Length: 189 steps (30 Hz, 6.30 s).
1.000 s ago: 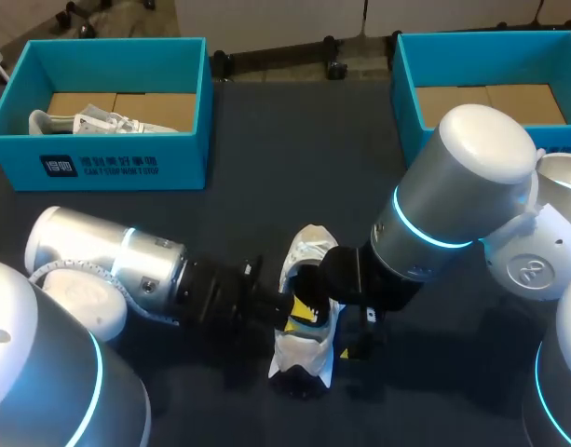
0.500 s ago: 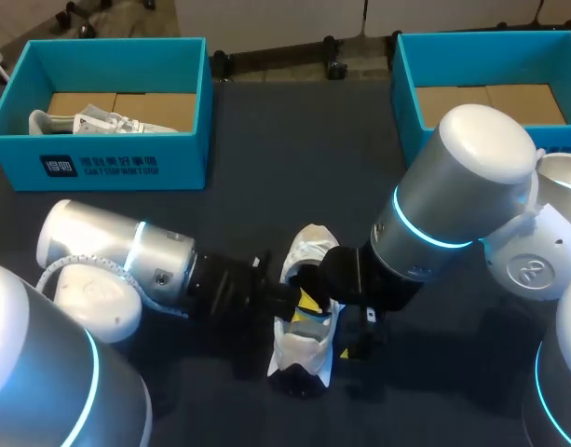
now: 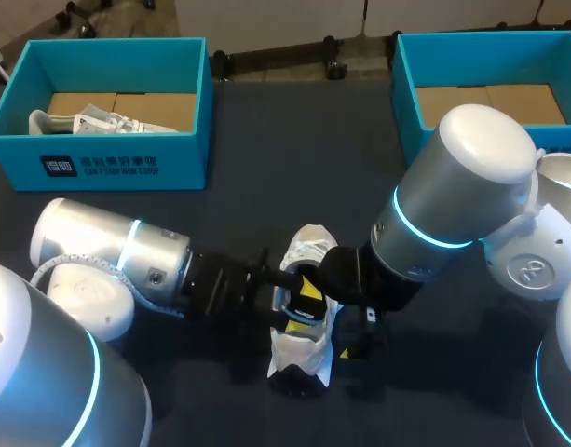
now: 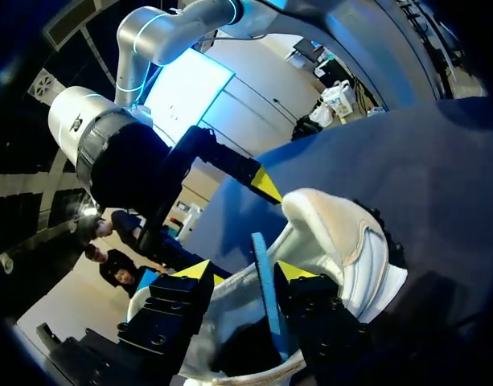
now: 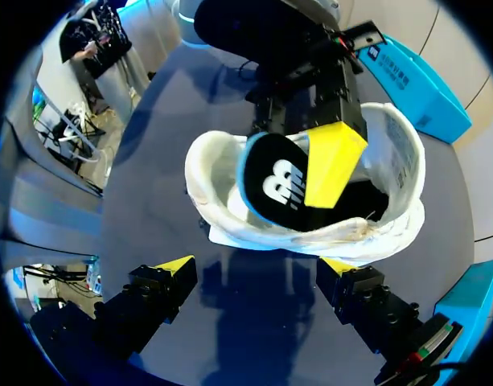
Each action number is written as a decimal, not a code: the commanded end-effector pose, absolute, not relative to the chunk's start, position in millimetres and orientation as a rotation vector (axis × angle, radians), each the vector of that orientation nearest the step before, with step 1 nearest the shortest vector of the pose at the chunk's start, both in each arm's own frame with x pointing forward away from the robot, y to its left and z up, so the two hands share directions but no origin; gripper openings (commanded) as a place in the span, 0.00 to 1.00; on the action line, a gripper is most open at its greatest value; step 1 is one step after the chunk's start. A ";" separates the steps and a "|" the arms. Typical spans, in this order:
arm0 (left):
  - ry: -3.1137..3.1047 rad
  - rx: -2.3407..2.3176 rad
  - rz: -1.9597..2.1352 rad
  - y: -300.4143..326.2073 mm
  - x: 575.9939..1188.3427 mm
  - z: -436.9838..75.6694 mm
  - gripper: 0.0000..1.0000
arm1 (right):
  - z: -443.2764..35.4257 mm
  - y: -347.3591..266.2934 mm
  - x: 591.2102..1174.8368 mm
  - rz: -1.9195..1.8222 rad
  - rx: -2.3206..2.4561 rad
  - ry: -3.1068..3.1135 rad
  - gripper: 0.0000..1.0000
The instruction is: Take the shoe out of the shoebox, open the shoe tongue, remove and reinsert the insole, then place the shoe into the shoebox
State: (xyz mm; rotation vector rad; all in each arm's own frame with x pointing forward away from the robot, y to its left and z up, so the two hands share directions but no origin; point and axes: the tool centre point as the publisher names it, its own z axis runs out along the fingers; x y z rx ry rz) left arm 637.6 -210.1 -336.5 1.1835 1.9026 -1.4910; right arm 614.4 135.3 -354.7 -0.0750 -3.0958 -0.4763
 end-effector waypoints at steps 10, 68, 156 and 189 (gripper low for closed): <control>1.965 1.237 -1.426 -198.1 628.3 -318.8 0.48 | -355.2 135.5 613.2 -0.476 -0.078 -3.098 1.00; 2.328 1.988 -0.991 -160.1 632.1 -291.4 0.00 | -316.5 42.3 624.7 -0.453 -0.118 -3.106 1.00; 1.719 2.825 -0.340 -184.5 612.8 -395.2 0.00 | -294.4 -24.1 631.6 -0.389 -0.096 -3.116 1.00; 1.782 2.727 -0.273 -183.6 594.6 -381.5 0.00 | -294.4 -24.1 631.6 -0.389 -0.096 -3.116 1.00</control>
